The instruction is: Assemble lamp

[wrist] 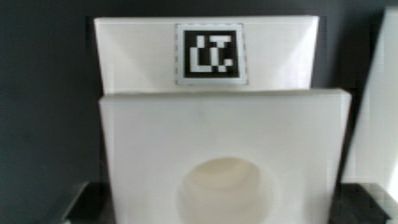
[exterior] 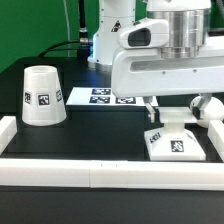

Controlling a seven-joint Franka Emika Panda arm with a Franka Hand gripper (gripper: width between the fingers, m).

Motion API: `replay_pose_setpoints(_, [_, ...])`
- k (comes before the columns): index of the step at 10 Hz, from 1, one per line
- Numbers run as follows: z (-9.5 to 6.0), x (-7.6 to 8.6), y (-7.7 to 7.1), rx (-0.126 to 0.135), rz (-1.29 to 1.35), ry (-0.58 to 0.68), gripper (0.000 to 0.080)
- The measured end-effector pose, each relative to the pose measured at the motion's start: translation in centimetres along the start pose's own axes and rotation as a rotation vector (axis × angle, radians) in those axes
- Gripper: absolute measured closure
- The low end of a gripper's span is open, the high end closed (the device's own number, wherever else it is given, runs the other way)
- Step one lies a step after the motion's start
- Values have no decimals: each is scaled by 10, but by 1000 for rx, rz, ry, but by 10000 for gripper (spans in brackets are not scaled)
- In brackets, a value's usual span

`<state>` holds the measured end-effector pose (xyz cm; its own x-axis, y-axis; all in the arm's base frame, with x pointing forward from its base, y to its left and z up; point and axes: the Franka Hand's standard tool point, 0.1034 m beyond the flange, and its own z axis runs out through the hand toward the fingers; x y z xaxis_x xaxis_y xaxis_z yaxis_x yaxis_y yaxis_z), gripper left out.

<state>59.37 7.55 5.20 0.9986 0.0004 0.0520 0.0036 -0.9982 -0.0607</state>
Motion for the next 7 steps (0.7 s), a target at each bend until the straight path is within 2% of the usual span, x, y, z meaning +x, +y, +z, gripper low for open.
replay_pose_setpoints(1, [1, 12, -10, 4, 0, 15, 262])
replay_pose_setpoints(3, [2, 24, -14, 5, 6, 29, 262])
replay_pose_setpoints(7, [-1, 27, -13, 6, 10, 37, 262])
